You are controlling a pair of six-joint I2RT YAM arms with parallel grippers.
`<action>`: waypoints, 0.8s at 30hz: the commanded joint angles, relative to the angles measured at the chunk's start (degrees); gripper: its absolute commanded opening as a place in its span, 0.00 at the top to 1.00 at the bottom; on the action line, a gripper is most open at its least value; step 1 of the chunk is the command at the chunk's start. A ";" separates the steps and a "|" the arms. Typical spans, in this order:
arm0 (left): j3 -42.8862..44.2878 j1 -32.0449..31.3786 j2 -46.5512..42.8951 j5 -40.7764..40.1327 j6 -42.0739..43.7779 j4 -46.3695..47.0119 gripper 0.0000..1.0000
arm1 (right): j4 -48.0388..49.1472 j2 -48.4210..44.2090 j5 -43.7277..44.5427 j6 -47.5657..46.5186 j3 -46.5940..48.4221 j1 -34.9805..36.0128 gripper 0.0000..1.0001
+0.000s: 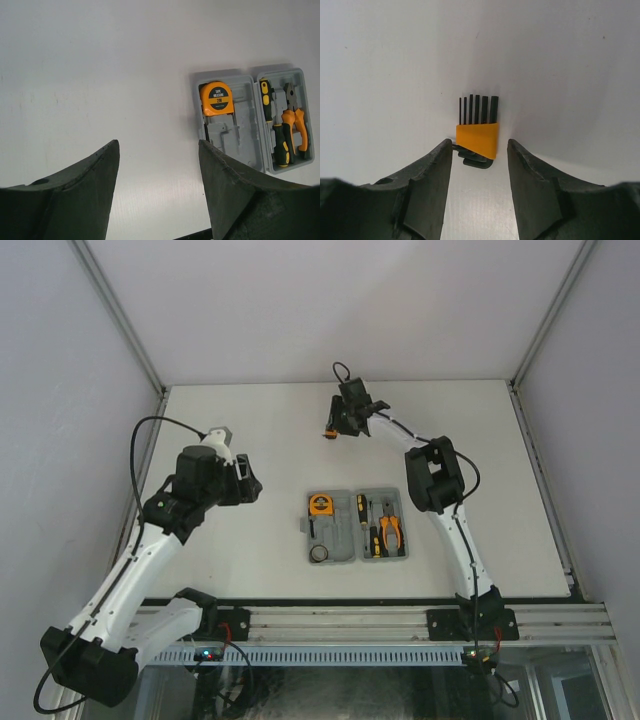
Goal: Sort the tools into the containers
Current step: Move the engineering item at the center of the board.
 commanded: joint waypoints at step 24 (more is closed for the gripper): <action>-1.79 0.96 -1.75 1.06 0.43 1.72 0.32 | -14.40 6.58 0.54 -0.27 14.45 -0.11 0.69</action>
